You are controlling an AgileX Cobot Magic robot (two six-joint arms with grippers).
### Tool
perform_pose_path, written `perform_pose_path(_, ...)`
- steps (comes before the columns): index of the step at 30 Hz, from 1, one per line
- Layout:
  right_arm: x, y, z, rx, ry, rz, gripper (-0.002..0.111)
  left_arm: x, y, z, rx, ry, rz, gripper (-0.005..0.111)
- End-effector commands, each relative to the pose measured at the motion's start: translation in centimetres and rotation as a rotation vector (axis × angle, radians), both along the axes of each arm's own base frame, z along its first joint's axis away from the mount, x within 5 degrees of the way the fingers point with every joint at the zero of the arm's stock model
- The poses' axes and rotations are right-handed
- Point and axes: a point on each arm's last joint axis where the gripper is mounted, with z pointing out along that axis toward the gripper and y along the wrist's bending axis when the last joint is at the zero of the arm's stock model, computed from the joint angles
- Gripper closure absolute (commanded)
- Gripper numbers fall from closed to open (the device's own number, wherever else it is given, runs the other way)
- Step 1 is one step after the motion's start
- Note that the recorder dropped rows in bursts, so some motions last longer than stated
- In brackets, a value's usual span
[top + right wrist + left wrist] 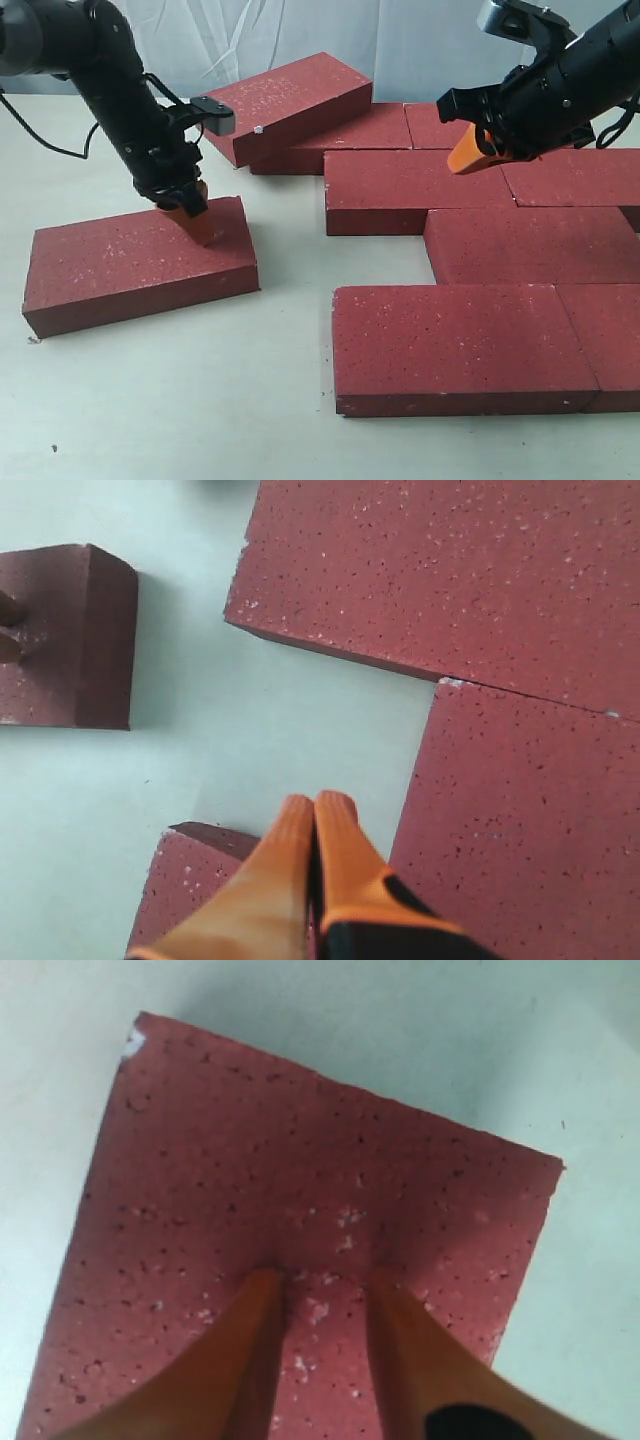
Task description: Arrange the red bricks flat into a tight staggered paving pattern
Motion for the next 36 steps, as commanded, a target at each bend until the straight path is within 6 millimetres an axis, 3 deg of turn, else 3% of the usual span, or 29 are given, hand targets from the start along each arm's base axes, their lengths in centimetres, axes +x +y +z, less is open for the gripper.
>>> perform_pose_path(1, 0.1, -0.2, 0.3, -0.007, -0.023, -0.003, 0.109, -1.0, -0.1, 1.4, 0.017, 0.0, -0.036, 0.077)
perform_pose_path(6, 0.0, -0.2, 0.3, -0.007, -0.021, -0.002, 0.109, -1.5, 0.1, 4.8, -0.001, -0.093, -0.057, 0.077)
perform_pose_path(10, 0.0, -0.2, 0.3, -0.007, -0.018, 0.0, 0.109, -1.8, 0.2, 6.0, -0.002, -0.097, 0.016, 0.077)
perform_pose_path(14, 0.0, -0.2, 0.3, -0.007, -0.018, 0.0, 0.109, -0.7, 0.1, 5.9, -0.005, -0.091, 0.334, 0.077)
perform_pose_path(17, 0.0, -0.2, 0.3, -0.008, -0.019, 0.002, 0.109, -0.5, -0.1, 5.8, 0.002, -0.086, 0.443, 0.077)
perform_pose_path(25, 0.2, -0.2, 0.4, -0.007, -0.036, -0.009, 0.109, -0.8, -2.8, 5.1, 0.056, -0.173, 0.426, 0.077)
perform_pose_path(31, 0.2, -0.2, 0.4, -0.007, -0.036, -0.009, 0.109, -1.6, -4.7, 4.2, 0.207, -0.239, 0.405, 0.081)
perform_pose_path(36, 0.2, -0.2, 0.4, -0.007, -0.036, -0.009, 0.109, -1.6, -5.4, 3.5, 0.176, -0.283, 0.398, 0.081)
